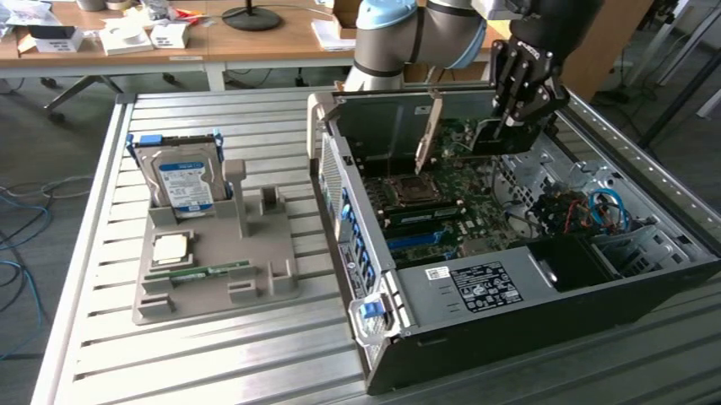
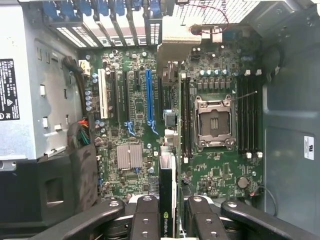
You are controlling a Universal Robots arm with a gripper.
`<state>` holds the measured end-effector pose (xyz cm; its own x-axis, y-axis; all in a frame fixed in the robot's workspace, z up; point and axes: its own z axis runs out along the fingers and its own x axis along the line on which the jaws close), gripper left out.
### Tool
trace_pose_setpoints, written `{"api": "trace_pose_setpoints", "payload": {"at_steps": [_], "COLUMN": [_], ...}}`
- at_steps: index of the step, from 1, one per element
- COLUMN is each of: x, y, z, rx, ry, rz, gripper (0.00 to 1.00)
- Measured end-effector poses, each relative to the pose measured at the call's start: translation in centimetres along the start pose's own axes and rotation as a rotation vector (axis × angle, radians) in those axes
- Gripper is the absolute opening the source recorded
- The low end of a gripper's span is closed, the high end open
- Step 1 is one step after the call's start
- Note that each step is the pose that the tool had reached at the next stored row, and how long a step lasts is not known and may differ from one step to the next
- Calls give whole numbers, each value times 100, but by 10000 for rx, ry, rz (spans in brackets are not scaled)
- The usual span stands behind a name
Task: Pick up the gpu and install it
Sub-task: 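Insert the gpu into the slot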
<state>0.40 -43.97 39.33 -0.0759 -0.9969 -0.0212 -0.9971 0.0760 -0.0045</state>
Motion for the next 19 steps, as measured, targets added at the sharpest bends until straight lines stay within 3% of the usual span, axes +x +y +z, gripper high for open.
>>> {"api": "trace_pose_setpoints", "payload": {"at_steps": [19], "x": [7], "y": [18], "z": [237], "rx": [-8], "ry": [2], "rz": [1], "gripper": [26]}}
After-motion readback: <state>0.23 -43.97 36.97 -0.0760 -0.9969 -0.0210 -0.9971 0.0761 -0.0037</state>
